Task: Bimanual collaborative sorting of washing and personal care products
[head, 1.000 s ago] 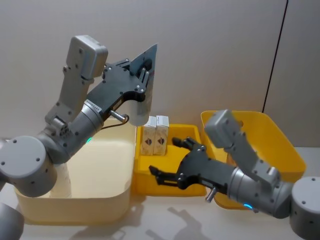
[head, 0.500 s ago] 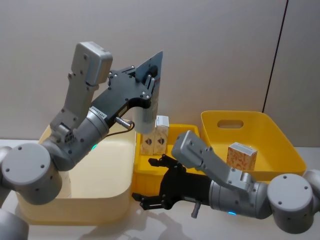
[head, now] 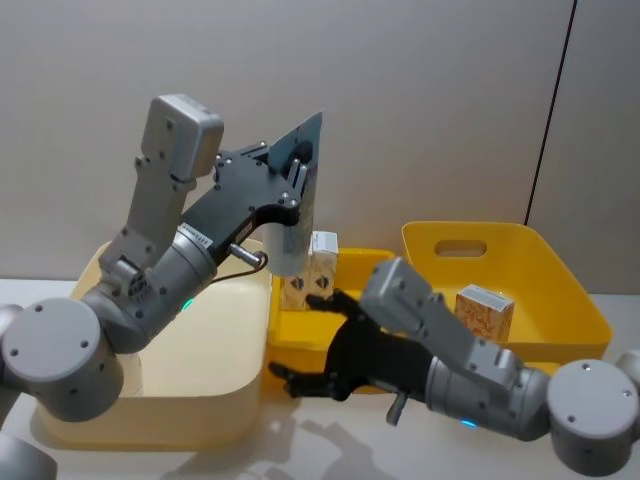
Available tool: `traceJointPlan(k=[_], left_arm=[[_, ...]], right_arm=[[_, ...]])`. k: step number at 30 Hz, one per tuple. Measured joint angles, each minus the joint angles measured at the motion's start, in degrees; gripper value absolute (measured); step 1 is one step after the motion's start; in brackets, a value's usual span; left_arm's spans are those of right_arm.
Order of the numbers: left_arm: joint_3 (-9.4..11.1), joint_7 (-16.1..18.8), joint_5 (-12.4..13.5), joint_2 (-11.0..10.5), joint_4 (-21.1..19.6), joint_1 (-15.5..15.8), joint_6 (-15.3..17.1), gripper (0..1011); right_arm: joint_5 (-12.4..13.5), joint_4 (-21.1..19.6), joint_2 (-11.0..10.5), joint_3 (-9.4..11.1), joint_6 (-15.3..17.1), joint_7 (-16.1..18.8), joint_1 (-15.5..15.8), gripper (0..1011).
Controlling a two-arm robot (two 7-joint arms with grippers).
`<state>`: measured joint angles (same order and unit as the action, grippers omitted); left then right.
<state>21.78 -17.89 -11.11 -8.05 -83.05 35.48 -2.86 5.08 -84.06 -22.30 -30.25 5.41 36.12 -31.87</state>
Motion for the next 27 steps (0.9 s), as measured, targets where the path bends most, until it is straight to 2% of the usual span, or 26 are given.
traceJointPlan(k=[5,17,21,27], left_arm=[[-0.1,0.1,0.2,0.0,-0.1,-0.3,0.1,125],[-0.5,0.5,0.8,0.1,-0.6,-1.1,0.4,125],[-0.5,0.6,0.9,0.2,-0.7,-1.4,0.5,125],[-0.4,0.6,0.9,0.3,-1.0,-1.7,0.7,125]], right_arm=[[1.3,-2.0,-0.5,2.0,-1.6,-2.8,2.0,1001],[4.7,-6.5,-2.1,5.7,-1.5,-6.9,6.8,1001],[5.8,-7.0,-2.0,6.5,-1.3,-7.5,7.6,1001],[8.3,-6.6,-0.8,7.6,-1.0,-8.8,8.1,1001]])
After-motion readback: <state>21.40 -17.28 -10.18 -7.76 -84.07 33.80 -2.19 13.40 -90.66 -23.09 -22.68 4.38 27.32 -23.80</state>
